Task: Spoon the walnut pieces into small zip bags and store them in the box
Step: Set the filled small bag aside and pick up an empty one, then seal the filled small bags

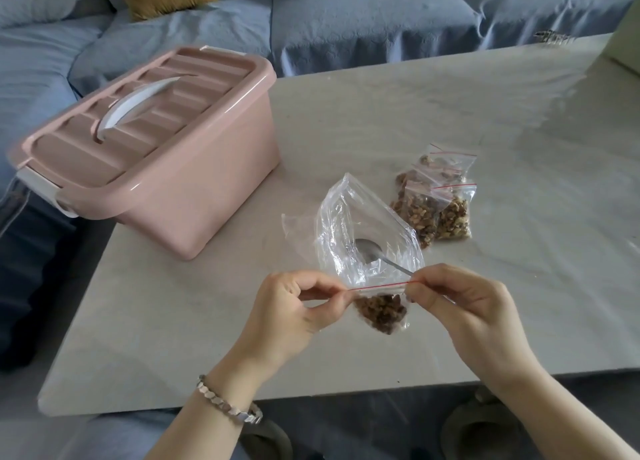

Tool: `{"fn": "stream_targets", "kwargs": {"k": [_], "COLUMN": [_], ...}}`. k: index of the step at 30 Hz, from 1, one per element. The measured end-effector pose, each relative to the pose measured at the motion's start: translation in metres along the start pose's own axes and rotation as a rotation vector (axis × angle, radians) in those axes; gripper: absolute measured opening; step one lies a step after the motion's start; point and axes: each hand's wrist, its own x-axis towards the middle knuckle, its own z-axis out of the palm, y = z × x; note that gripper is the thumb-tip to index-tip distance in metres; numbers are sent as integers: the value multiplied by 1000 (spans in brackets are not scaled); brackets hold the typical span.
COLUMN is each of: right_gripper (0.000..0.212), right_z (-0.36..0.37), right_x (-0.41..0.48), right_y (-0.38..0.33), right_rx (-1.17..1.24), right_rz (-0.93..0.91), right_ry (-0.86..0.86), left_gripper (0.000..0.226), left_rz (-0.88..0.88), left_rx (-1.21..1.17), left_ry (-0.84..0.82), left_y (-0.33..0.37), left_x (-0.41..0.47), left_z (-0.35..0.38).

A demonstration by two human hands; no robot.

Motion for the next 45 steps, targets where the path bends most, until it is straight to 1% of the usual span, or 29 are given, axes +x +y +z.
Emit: {"fn": "stream_targets", "kwargs": {"k": [2,3,5,6,7,8,9,10,12,14,15,16,18,20,21,24,26,27,28,30,32,33,36,38,42,45], "right_gripper": [14,20,27,25,20,21,27,30,24,11,4,4,10,7,4,12,21,26,30,31,33,35,34,26,15,13], "right_z": [1,3,7,9,10,10,9,8,2,-11,-22,-35,-70,-109,-125,-152,-150,-145,-138,-120,-104,-98,-85,-83,-93,-106], "right_x": [0,-1,-1,-2,-3,-4,-4,-5,-5,-1,3,8,22,40,50,69,77,82,89,106,127,137,155,155,141,125], "right_y": [0,-1,-2,-3,-5,-7,-9,-9,-7,2,7,12,26,44,54,81,83,80,73,56,46,45,48,51,53,48], "right_rx": [158,246,372,404,424,434,426,394,319,281,262,218,70,-135,-264,-623,-836,-901,-924,-882,-875,-891,-913,-862,-726,-706], "right_rz": [102,146,199,217,234,253,272,289,334,400,421,423,398,401,426,519,490,422,329,139,43,45,190,249,240,223], "right_ry": [-55,-68,-75,-68,-74,-93,-116,-126,-71,16,60,110,219,277,256,69,16,17,20,24,-18,-50,-126,-92,18,67], "left_gripper": [9,6,11,12,11,12,12,14,14,9,10,14,17,17,19,19,16,16,16,19,21,22,22,21,17,21], "left_rz": [-14,-9,27,43,60,78,95,110,151,169,151,117,56,35,18,-54,-76,-84,-94,-112,-121,-125,-161,-178,-189,-152], "left_rx": [-89,-102,-44,-3,32,65,103,148,240,294,295,284,260,265,268,270,263,256,260,289,310,323,340,351,359,352], "left_ry": [-11,4,73,107,133,152,161,164,163,102,55,10,-31,-33,-40,-64,-54,-49,-49,-61,-65,-64,-51,-48,-40,-30], "left_y": [1,1,2,4,6,8,10,12,12,13,14,14,13,13,12,7,4,3,3,2,2,2,0,-3,-6,-2], "left_x": [-1,-2,-1,0,1,2,4,5,9,14,16,17,20,22,23,24,24,24,24,23,22,21,18,16,17,21], "left_z": [5,8,16,20,25,30,36,41,51,60,64,66,68,66,65,61,58,56,54,50,46,44,38,34,30,35]}}
